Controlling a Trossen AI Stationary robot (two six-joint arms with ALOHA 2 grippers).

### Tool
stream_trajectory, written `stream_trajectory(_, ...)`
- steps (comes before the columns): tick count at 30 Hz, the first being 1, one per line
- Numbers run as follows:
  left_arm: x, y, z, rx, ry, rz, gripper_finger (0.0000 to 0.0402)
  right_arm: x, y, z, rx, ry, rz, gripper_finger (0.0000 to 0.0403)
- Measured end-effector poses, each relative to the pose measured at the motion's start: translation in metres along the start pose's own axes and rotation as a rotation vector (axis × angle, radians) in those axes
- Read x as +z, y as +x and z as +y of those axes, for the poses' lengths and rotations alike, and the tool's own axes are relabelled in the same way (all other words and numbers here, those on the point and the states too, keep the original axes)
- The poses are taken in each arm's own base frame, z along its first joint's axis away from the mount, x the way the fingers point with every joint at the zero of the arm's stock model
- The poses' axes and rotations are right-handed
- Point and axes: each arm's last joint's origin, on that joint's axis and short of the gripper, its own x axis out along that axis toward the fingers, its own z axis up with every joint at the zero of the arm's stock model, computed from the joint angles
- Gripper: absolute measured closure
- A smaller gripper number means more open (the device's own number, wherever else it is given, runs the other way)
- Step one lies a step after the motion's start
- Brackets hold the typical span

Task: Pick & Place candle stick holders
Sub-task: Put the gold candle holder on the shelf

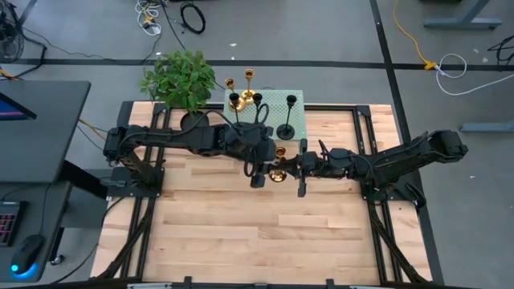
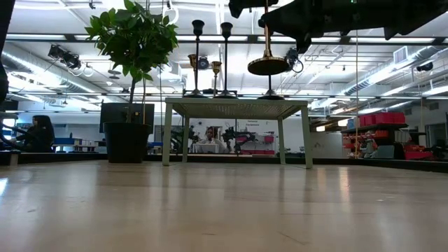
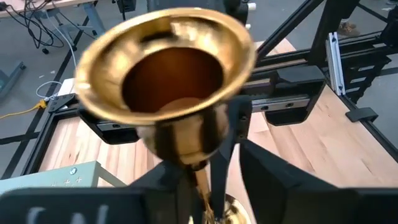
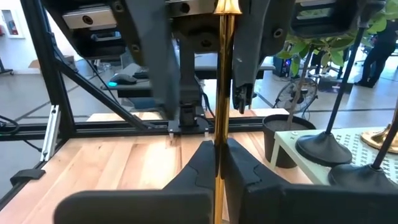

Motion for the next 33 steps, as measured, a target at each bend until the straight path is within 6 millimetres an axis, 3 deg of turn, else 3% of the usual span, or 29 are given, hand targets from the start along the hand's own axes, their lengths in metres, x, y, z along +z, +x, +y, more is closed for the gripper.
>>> stream_trajectory(5,-0.004,0.0,-0.001,-0.006,0.015,0.046,0.0231,-0.001,0.0,-0.001,-0.018,-0.01,0.007,0.0401)
stream_trajectory(10,-0.011,-0.003,0.001,0.086,0.024,0.141,0.021,0.003,-0.004,-0.002,-0.032,-0.017,0.004,0.0401)
stream_trajectory(25,-0.025,-0.009,-0.002,0.073,-0.063,0.287,0.0213,0.02,-0.029,-0.008,-0.083,-0.052,0.031,0.0401)
stream_trajectory(33,-0.06,0.005,-0.015,0.047,-0.103,0.349,0.0213,0.032,-0.047,-0.023,-0.169,-0.058,0.027,0.0401)
